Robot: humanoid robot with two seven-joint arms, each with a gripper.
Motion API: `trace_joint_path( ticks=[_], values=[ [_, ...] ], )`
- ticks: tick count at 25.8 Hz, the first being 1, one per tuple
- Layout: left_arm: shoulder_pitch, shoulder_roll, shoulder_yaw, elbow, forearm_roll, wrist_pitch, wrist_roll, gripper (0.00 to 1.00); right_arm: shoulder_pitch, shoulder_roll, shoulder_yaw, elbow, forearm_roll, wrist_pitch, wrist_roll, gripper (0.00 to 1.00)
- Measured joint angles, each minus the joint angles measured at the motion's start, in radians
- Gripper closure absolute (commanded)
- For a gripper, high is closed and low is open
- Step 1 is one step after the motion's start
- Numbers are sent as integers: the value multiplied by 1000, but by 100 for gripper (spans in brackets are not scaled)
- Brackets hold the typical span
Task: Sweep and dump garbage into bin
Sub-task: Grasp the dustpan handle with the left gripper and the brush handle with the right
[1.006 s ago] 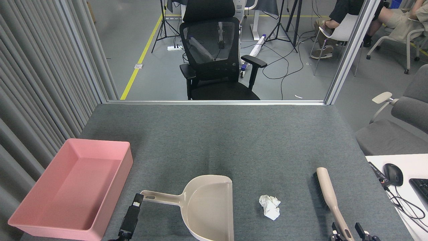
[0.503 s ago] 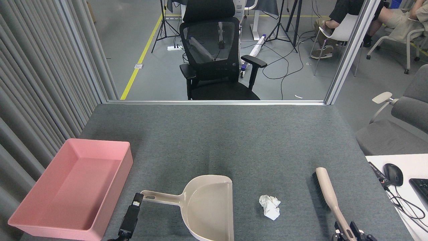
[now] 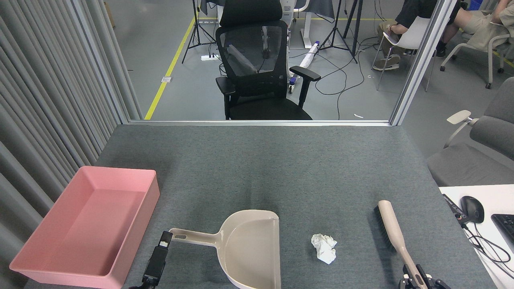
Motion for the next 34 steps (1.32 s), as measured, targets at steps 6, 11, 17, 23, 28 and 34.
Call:
trace_joint_path(
  ticks=[6,11,17,23,28,34],
  values=[
    [0,0,0,-16,0,3,-1,1,2,-1,0,0,-2,-4,-2,80],
    [1,2,-17,-21,0,9,-6,1,2,-1,0,0,-5,-5,-3,82],
    [4,3,-45,-8,-1,14,-9,0,1,0,-4,-1,-11,-21,-4,82],
    [-3,-1,-48,48,-3,14,-1,1,0,2,-7,-6,-13,-29,-5,83],
    [-27,-5,-50,98,-3,4,1,1,0,5,-6,-13,-14,-31,-9,83],
    [-84,-7,-58,178,-4,4,-12,1,1,8,-8,-19,-15,-44,-13,83]
  ],
)
